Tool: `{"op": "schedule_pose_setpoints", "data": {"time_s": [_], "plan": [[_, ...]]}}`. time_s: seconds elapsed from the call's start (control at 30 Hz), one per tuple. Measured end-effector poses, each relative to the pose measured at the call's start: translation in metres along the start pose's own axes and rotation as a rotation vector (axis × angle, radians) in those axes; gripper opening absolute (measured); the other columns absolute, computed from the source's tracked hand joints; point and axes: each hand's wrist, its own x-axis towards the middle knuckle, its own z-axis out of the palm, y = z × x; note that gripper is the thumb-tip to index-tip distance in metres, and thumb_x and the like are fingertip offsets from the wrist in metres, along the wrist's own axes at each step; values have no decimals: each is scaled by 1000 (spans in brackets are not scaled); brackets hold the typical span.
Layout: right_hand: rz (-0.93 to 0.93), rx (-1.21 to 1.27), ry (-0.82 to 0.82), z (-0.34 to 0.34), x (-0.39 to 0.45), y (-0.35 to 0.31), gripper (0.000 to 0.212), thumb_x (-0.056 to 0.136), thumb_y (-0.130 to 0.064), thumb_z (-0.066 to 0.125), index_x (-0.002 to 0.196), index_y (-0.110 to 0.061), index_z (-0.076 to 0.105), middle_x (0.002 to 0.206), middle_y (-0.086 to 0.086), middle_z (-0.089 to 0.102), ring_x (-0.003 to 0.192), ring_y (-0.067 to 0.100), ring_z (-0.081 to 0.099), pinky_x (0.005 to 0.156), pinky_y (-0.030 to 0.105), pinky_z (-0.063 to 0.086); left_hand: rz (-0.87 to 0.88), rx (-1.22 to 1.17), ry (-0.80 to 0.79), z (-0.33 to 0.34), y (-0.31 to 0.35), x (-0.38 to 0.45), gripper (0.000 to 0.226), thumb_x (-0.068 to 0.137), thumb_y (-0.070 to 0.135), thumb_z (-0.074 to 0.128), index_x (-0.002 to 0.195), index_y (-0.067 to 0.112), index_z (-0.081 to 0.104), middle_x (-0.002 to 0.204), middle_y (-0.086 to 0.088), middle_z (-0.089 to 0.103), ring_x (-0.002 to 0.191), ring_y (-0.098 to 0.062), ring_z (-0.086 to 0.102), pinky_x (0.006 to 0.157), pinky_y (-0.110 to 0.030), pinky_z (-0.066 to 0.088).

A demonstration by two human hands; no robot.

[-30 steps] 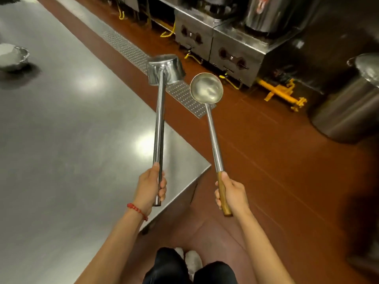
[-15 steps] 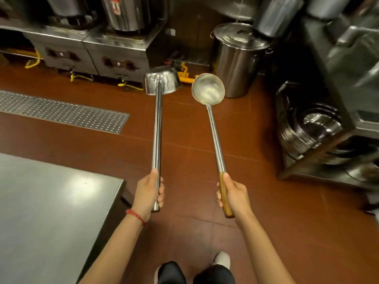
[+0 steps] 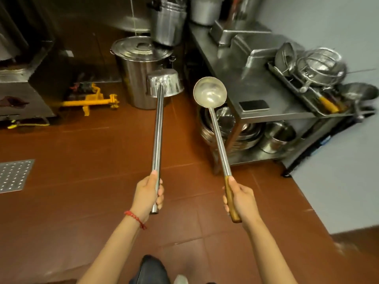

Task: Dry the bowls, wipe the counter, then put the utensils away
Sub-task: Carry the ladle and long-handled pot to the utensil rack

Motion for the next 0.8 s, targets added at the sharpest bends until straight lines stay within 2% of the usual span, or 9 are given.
{"op": "schedule_pose_setpoints", "data": {"time_s": [0.53, 0.8], "plan": [[-26, 199, 354, -130, 179, -81, 45, 92, -42, 45, 81, -1, 59, 45, 3, 55, 34, 17, 47, 32, 24, 40, 40, 200, -396, 240, 73, 200, 38, 94, 40, 38, 72, 10, 48, 38, 6, 44, 28, -9, 35, 29, -17, 33], [-24, 254, 480, -222, 261, -114, 45, 92, -44, 45, 76, -5, 61, 47, 3, 56, 35, 16, 50, 34, 23, 42, 25, 270, -514, 378, 90, 263, 39, 95, 38, 37, 72, 9, 48, 38, 5, 44, 27, -9, 36, 27, -18, 33]]}}
